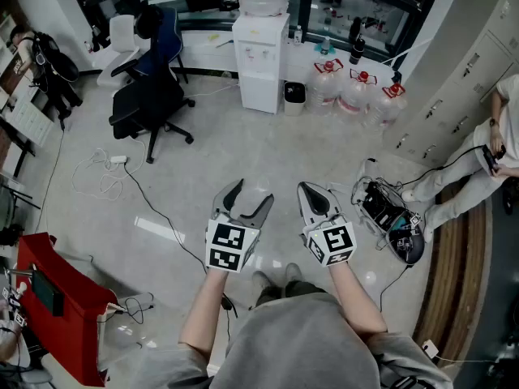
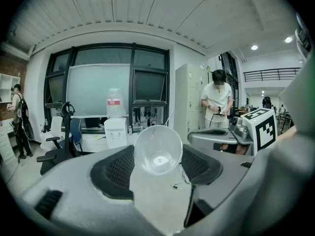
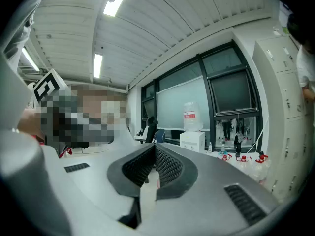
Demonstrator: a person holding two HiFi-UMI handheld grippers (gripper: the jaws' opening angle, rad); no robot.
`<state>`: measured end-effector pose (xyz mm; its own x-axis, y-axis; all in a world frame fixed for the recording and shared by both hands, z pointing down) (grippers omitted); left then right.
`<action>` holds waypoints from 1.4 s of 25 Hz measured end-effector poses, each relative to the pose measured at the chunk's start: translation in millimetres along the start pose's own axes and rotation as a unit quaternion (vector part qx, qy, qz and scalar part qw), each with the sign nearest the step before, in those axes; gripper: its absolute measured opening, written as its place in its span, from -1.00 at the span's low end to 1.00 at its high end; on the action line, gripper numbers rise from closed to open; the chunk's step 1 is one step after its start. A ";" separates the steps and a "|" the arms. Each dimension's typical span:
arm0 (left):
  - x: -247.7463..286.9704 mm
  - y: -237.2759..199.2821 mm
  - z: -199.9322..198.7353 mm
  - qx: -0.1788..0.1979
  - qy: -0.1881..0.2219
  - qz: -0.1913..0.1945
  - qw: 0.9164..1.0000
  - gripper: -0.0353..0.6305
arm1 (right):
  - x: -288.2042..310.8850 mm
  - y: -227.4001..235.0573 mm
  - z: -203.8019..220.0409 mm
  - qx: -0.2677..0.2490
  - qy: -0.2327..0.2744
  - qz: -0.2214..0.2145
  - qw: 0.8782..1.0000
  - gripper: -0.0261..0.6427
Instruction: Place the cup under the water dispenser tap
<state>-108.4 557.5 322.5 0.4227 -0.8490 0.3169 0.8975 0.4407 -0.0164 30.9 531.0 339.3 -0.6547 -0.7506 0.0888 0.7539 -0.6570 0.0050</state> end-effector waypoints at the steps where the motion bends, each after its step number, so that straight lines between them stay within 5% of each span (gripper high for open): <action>1: -1.3 4.4 0.1 -0.001 -0.001 0.003 1.000 0.02 | -3.5 0.0 0.8 0.000 -0.001 -0.001 1.000 -0.89; 23: 73.6 97.8 -16.2 0.016 -0.043 0.000 0.999 0.02 | -63.5 97.6 21.7 0.069 0.016 -0.021 0.997 -0.89; 35: 123.8 103.5 -30.7 0.026 -0.053 0.007 0.998 0.02 | -59.3 141.7 37.6 0.119 0.029 -0.001 0.992 -0.89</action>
<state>40.7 489.2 330.9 0.4173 -0.8081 0.4159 0.8827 0.4693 0.0262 178.6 485.1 372.2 -0.6536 -0.7562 0.0316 0.7393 -0.6289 0.2407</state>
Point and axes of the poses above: the fingertips, and each gripper's own axes: x forward along the fingers, y to its right, z out of its underside, the point moved 4 cm from there along -x, backward along the fingers
